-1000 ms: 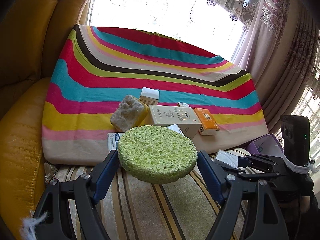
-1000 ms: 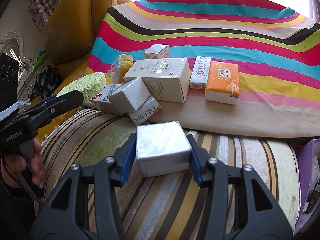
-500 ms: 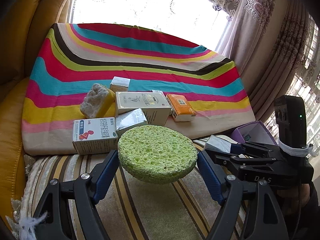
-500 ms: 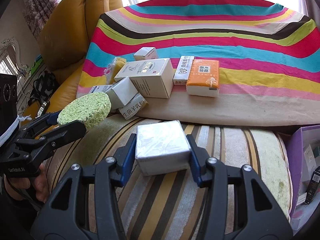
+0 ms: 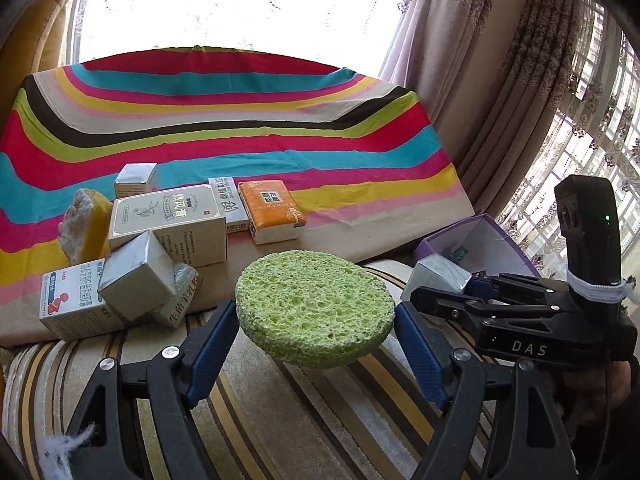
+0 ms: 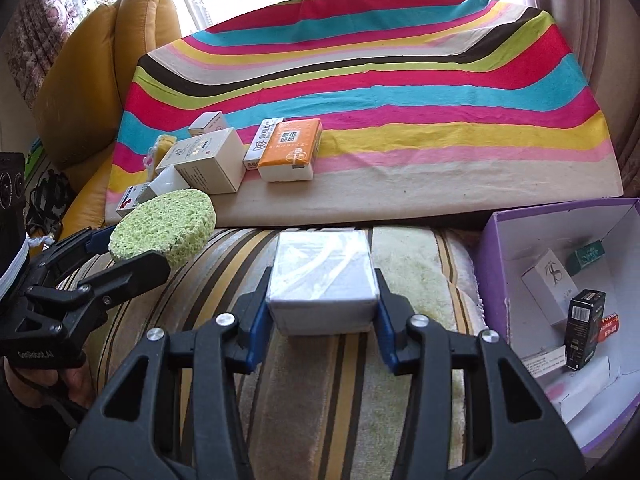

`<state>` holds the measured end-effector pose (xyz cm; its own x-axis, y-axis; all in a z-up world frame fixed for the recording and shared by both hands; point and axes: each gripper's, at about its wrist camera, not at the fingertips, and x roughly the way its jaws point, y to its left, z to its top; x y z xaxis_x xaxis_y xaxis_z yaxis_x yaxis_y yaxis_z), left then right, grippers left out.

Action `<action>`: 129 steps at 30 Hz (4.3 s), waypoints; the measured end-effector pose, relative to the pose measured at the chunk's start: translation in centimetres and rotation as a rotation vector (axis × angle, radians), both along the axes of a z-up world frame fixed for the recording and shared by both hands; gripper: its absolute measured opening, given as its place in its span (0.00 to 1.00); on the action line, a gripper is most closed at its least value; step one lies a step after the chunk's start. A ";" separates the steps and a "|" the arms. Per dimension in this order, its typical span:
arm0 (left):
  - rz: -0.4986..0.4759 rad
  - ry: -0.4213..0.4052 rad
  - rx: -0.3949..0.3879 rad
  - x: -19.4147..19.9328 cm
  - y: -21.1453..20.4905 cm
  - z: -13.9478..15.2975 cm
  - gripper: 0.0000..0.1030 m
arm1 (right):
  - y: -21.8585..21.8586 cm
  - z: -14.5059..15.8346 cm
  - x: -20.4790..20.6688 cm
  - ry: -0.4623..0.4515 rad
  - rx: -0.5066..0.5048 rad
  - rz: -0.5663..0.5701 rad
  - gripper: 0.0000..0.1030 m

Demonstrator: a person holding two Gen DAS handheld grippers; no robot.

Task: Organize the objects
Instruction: 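Carry the sponge and silver box over the purple box and open both tools, then move both tools back toward the pile on the cloth, then grasp the fluffy yellow block with the left tool while the right tool grasps another silver foil box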

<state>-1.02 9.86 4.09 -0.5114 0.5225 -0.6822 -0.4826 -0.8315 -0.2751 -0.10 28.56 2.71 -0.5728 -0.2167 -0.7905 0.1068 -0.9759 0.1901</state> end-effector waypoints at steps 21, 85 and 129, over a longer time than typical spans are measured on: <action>-0.240 0.014 -0.038 0.0 11.9 0.4 0.78 | 16.2 0.9 4.9 -0.003 0.079 -0.364 0.47; 0.117 0.015 0.077 1.3 -3.8 1.6 0.81 | 5.8 3.5 1.6 0.051 0.184 -0.199 0.81; 0.571 -0.521 0.660 -11.6 -21.6 -6.4 0.90 | -19.4 0.6 -5.1 0.074 0.213 0.239 0.83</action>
